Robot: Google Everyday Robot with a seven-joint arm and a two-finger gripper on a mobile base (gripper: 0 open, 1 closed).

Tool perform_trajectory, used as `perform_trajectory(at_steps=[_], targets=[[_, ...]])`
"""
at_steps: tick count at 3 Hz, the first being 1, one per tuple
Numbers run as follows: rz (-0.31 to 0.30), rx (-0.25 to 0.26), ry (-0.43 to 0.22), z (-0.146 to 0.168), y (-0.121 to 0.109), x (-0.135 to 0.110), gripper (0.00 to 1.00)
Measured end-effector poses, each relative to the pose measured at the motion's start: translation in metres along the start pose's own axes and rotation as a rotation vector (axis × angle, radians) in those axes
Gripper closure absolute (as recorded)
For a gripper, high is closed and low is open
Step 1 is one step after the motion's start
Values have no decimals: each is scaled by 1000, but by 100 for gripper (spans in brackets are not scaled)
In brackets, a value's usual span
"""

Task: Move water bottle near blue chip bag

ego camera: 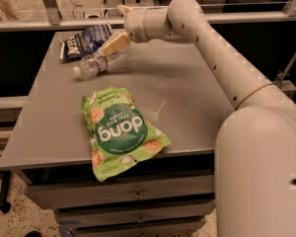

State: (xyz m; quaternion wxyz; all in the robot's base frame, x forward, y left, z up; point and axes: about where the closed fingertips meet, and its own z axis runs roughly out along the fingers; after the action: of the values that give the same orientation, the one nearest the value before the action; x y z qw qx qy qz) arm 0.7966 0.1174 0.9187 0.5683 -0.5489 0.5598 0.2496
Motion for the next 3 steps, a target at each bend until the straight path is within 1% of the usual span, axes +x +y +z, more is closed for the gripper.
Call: perform_trajectory(at_steps=[1,2,3], targets=[[15,61,-5,-2,-6,-1,0],[45,115,-10,-6,-8,2,0],[59,151,-6,-16,-11,6,0]])
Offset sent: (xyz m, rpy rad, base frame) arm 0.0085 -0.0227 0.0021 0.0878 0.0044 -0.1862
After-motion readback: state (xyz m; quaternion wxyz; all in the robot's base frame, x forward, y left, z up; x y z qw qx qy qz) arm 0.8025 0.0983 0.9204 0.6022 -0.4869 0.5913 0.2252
